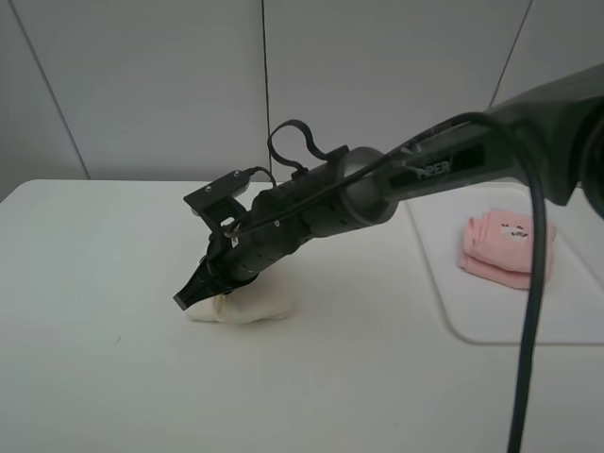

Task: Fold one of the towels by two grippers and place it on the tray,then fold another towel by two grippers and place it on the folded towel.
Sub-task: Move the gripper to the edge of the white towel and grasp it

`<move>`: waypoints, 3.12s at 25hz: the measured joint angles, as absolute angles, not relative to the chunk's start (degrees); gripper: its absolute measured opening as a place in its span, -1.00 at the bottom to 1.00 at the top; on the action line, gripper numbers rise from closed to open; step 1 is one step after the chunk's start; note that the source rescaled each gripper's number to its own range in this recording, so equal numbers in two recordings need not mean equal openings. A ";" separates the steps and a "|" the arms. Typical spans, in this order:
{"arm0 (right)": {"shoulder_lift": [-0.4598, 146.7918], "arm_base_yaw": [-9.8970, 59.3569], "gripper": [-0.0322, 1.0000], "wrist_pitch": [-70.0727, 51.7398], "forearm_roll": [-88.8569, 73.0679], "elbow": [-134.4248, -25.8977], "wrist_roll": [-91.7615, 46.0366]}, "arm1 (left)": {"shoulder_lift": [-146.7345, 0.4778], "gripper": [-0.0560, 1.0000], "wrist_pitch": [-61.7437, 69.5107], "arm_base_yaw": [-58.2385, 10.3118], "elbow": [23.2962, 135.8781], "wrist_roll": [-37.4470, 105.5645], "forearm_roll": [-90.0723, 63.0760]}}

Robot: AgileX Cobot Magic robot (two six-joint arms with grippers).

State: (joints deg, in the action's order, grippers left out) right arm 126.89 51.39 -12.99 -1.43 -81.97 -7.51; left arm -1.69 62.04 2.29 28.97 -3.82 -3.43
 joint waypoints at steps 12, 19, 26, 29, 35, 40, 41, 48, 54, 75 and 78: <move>128.49 51.39 -0.94 -13.36 -2.98 -82.25 -7.68 | -1.69 0.87 62.04 2.29 28.97 -3.82 -3.43; 128.49 51.39 -0.94 -13.46 -3.21 -82.25 -7.68 | -1.69 0.87 62.04 2.29 28.97 -3.82 -3.43; 129.54 51.39 -0.94 -13.15 -4.19 -82.35 -8.67 | -1.69 0.87 62.04 2.29 28.97 -3.82 -3.43; 129.54 51.39 -0.94 -13.15 -4.32 -82.42 -8.99 | -1.69 0.87 62.04 2.29 28.97 -3.82 -3.43; 129.41 51.39 -0.94 -13.21 -4.38 -82.42 -9.10 | -1.69 0.87 62.04 2.29 28.97 -3.82 -3.43; 128.19 51.39 -0.93 -13.93 -4.38 -82.42 -9.16 | -1.69 0.87 62.04 2.29 28.97 -3.82 -3.43; 128.09 51.39 -0.89 -14.01 -4.38 -82.42 -9.16 | -1.69 0.87 62.04 2.29 28.97 -3.82 -3.43; 128.03 51.39 -0.05 -13.34 -4.38 -82.42 -9.16 | -1.69 0.87 62.04 2.29 28.97 -3.82 -3.43; 126.73 51.39 0.26 -12.97 -4.38 -82.42 -9.16 | -1.69 0.87 62.04 2.29 28.97 -3.82 -3.43; 111.56 41.88 0.39 -31.66 -3.19 -82.24 -0.83 | -1.69 0.87 62.04 2.29 28.97 -3.82 -3.43; 111.56 38.62 0.39 -31.65 -4.81 -79.73 -0.40 | -1.69 0.87 62.04 2.29 28.97 -3.82 -3.43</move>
State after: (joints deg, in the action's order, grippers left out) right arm 111.56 38.62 -31.65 -4.81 -79.73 -0.40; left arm -1.69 62.04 2.29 28.97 -3.82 -3.43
